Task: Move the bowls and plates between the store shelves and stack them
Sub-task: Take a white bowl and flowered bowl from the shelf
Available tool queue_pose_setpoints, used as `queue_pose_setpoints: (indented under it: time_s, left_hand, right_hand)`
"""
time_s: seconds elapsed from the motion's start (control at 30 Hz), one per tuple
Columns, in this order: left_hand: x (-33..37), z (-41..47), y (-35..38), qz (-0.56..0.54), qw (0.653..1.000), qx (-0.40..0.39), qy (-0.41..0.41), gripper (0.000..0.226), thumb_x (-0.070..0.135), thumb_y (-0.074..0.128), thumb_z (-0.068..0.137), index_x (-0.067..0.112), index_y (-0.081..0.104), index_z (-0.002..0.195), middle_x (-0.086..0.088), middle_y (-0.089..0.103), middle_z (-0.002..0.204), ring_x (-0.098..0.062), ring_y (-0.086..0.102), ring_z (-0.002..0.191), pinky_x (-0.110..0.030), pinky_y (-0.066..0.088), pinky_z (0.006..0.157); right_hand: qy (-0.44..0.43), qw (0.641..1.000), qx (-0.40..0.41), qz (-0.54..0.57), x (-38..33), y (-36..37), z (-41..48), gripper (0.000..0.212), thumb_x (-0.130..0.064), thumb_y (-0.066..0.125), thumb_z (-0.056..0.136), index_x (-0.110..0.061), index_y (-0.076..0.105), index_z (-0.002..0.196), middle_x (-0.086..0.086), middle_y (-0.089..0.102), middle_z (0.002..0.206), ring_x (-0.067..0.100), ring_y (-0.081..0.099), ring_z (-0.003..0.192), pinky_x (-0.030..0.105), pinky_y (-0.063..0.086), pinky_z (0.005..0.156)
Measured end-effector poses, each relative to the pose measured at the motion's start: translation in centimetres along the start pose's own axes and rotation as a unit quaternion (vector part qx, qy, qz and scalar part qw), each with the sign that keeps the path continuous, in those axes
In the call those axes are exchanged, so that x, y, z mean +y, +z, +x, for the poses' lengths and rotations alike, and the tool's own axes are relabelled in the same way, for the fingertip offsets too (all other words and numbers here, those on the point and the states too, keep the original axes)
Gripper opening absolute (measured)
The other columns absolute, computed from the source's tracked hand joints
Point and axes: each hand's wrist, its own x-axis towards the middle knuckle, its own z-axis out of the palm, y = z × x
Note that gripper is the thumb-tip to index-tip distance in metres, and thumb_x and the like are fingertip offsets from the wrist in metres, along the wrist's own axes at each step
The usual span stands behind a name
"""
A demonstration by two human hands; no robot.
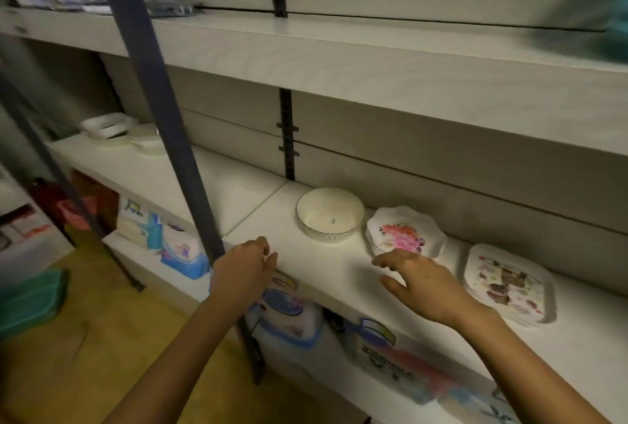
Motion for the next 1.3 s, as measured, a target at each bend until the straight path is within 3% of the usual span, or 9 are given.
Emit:
queue_pose_setpoints:
  time_s: [0.13, 0.3, 0.4, 0.53, 0.7, 0.97, 1.13, 1.3]
  left_hand:
    - [-6.1, -0.5, -2.2, -0.007, 0.999, 0.029, -0.016, 0.026, 0.035, 0.041, 0.094, 0.012, 0.053, 0.092, -0.007, 0.066, 0.091, -0.022, 0.061, 0.081, -0.033, 0.050, 0.070]
    - [-13.8, -0.8, -4.8, -0.011, 0.999, 0.041, -0.014, 0.025, 0.036, 0.043, 0.094, 0.015, 0.054, 0.101, 0.004, 0.053, 0.084, -0.011, 0.051, 0.077, -0.023, 0.043, 0.071]
    - [-18.3, -1.0, -6.5, 0.014, 0.999, 0.045, -0.024, 0.027, 0.037, 0.042, 0.094, 0.015, 0.054, 0.101, 0.002, 0.057, 0.086, -0.013, 0.054, 0.078, -0.022, 0.039, 0.068]
    - [-24.2, -1.5, -8.7, 0.046, 0.996, 0.058, -0.058, 0.027, 0.039, 0.042, 0.094, 0.016, 0.056, 0.099, -0.003, 0.067, 0.096, -0.018, 0.058, 0.078, -0.027, 0.042, 0.062]
    - [-29.9, -1.9, -11.1, 0.061, 0.992, 0.058, -0.098, 0.027, 0.038, 0.044, 0.093, 0.016, 0.057, 0.102, -0.003, 0.068, 0.094, -0.021, 0.064, 0.079, -0.032, 0.053, 0.065]
    - [-35.9, 0.1, -12.6, 0.056, 0.987, 0.077, -0.133, 0.022, 0.036, 0.046, 0.092, 0.018, 0.058, 0.096, -0.001, 0.068, 0.088, -0.017, 0.063, 0.074, -0.035, 0.057, 0.067]
    - [-40.2, 3.8, -13.1, 0.073, 0.981, 0.083, -0.157, 0.019, 0.036, 0.047, 0.092, 0.019, 0.055, 0.093, 0.001, 0.067, 0.089, -0.014, 0.063, 0.075, -0.026, 0.053, 0.063]
    - [-43.8, 9.3, -14.1, 0.080, 0.978, 0.088, -0.171, 0.024, 0.039, 0.046, 0.092, 0.018, 0.057, 0.095, -0.001, 0.070, 0.091, -0.018, 0.064, 0.075, -0.033, 0.056, 0.064]
  right_hand:
    - [-0.028, 1.000, 0.001, -0.002, -5.6, 1.0, 2.7, 0.037, -0.034, 0.043, 0.095, -0.030, 0.046, 0.132, -0.010, 0.049, 0.137, 0.013, 0.050, 0.122, 0.030, 0.044, 0.093]
    - [-0.053, 0.999, 0.002, 0.004, -12.8, 2.8, 6.2, 0.037, -0.035, 0.042, 0.095, -0.029, 0.046, 0.132, -0.010, 0.049, 0.137, 0.012, 0.049, 0.122, 0.029, 0.042, 0.093]
    - [-0.066, 0.998, 0.007, 0.010, -17.1, 4.0, 8.3, 0.037, -0.034, 0.042, 0.096, -0.028, 0.045, 0.132, -0.009, 0.050, 0.136, 0.013, 0.050, 0.120, 0.029, 0.042, 0.090]
    - [-0.098, 0.994, 0.016, 0.035, -22.4, 5.4, 11.0, 0.035, -0.031, 0.042, 0.096, -0.028, 0.047, 0.130, -0.007, 0.053, 0.132, 0.012, 0.052, 0.115, 0.021, 0.038, 0.081]
    - [-0.129, 0.990, 0.001, 0.053, -28.3, 6.1, 13.9, 0.034, -0.031, 0.043, 0.096, -0.024, 0.047, 0.129, -0.001, 0.053, 0.130, 0.017, 0.053, 0.115, 0.031, 0.047, 0.091]
    - [-0.163, 0.984, -0.020, 0.072, -33.8, 7.3, 20.4, 0.034, -0.029, 0.044, 0.096, -0.022, 0.047, 0.129, 0.000, 0.055, 0.126, 0.017, 0.054, 0.111, 0.033, 0.048, 0.092]
    - [-0.173, 0.982, -0.026, 0.073, -36.4, 8.4, 26.5, 0.040, -0.031, 0.044, 0.095, -0.025, 0.042, 0.134, -0.003, 0.051, 0.132, 0.015, 0.052, 0.114, 0.028, 0.048, 0.090]
    - [-0.169, 0.984, -0.015, 0.051, -38.3, 8.1, 32.7, 0.042, -0.031, 0.039, 0.097, -0.023, 0.039, 0.139, -0.003, 0.046, 0.140, 0.016, 0.047, 0.122, 0.029, 0.044, 0.097]
